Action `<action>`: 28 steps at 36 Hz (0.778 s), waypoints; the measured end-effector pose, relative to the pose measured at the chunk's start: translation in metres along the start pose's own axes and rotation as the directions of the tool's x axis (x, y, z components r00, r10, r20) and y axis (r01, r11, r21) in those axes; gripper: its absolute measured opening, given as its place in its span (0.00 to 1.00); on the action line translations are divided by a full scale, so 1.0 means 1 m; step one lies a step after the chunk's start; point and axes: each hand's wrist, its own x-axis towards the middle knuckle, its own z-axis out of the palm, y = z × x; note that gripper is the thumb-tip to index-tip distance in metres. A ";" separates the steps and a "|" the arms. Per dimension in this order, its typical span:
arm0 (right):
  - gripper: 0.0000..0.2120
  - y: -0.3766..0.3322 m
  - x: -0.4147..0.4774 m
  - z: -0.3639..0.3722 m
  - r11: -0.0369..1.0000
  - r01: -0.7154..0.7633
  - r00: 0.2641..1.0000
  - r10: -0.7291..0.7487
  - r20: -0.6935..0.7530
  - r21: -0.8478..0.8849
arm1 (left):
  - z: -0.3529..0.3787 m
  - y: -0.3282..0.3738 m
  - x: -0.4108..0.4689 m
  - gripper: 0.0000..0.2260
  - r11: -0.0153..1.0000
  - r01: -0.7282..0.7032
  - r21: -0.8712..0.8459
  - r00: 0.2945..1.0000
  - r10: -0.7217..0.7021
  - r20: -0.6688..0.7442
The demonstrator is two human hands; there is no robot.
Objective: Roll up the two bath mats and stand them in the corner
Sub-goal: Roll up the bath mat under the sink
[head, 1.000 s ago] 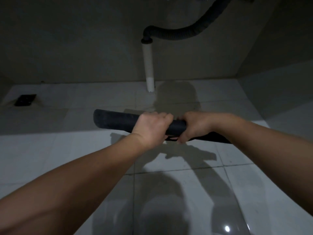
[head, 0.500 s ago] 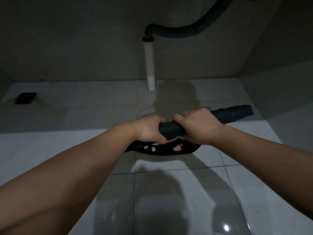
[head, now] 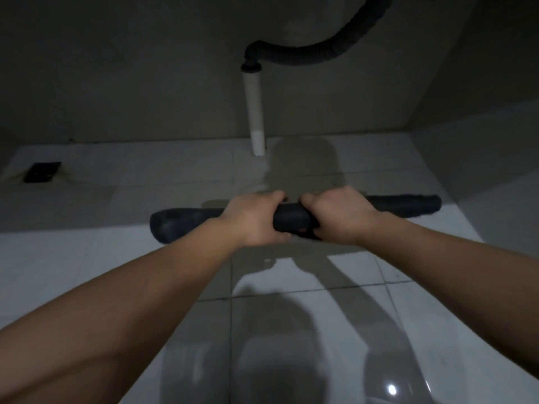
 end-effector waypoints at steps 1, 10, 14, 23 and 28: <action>0.15 0.000 -0.001 0.005 0.995 0.045 0.995 -0.052 -0.081 -0.087 | -0.002 -0.001 0.001 0.27 0.997 0.041 -0.072 0.997 -0.036 0.065; 0.21 -0.003 0.001 -0.007 0.997 0.004 0.995 -0.012 0.097 0.076 | 0.006 -0.002 -0.005 0.16 0.994 0.055 0.091 0.998 -0.052 -0.034; 0.20 0.015 0.007 -0.026 0.918 -0.233 0.906 0.085 0.415 0.321 | 0.010 -0.008 -0.010 0.15 0.985 -0.016 0.174 0.974 0.054 -0.221; 0.14 0.016 -0.012 -0.010 0.932 -0.287 0.958 0.275 0.087 0.221 | 0.007 -0.014 -0.002 0.33 0.995 0.014 0.095 0.954 0.015 -0.300; 0.16 0.015 -0.014 0.004 0.655 -0.555 0.829 0.483 0.280 0.513 | 0.002 -0.022 -0.006 0.26 0.991 -0.006 -0.134 0.785 -0.078 -0.615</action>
